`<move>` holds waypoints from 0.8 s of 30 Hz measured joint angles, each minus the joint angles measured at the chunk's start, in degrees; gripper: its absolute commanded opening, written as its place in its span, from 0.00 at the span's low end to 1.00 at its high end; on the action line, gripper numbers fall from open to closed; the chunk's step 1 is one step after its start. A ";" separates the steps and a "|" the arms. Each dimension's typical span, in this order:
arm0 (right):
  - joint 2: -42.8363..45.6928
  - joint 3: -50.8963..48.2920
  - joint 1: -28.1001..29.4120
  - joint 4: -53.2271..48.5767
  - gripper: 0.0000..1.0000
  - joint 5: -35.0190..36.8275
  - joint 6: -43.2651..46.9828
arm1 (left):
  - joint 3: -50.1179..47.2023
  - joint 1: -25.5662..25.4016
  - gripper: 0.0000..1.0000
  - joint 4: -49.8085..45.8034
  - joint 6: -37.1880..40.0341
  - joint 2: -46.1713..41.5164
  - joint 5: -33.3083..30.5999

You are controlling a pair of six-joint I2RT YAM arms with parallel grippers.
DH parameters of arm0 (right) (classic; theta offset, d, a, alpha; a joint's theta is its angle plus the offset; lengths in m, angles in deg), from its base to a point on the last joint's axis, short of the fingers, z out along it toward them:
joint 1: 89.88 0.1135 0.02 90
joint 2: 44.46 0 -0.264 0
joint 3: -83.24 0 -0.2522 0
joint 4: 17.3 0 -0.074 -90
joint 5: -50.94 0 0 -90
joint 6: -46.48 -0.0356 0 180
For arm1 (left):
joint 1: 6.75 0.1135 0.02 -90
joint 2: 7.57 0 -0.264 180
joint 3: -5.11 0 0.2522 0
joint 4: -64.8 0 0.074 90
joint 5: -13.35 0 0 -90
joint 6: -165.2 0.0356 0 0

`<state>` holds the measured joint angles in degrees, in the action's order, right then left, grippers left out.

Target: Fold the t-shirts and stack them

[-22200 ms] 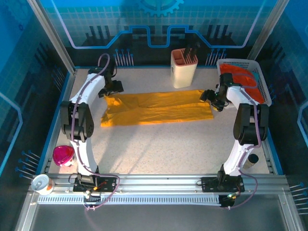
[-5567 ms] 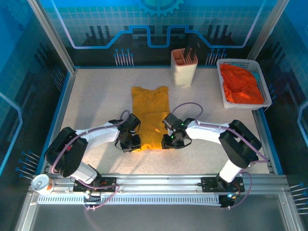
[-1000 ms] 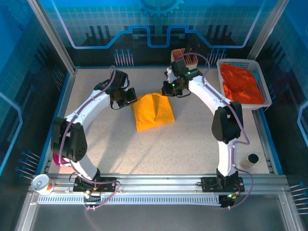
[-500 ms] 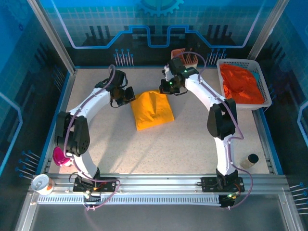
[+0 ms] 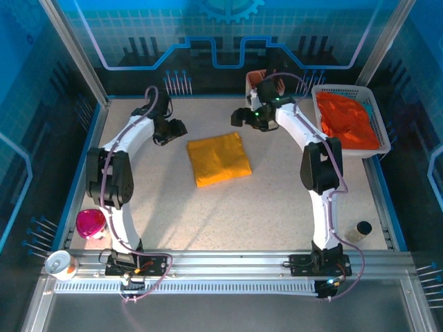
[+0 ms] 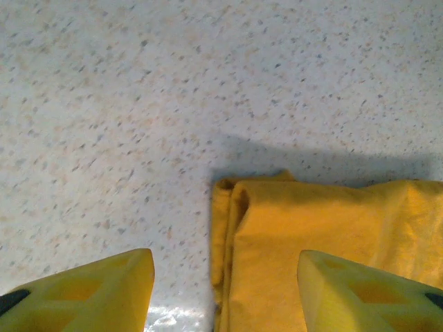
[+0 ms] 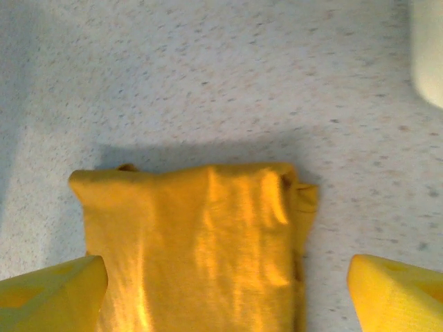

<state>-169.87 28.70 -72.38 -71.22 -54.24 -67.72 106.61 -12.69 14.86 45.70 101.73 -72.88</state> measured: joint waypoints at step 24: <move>23.37 -51.63 7.85 52.26 0.86 -14.10 -40.63 | -27.43 -19.61 0.56 28.22 -23.87 -15.30 12.55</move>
<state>-146.50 -22.93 -64.53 -18.96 -68.34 -108.35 79.18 -32.29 43.08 21.83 86.43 -60.34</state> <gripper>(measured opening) 0.854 0.566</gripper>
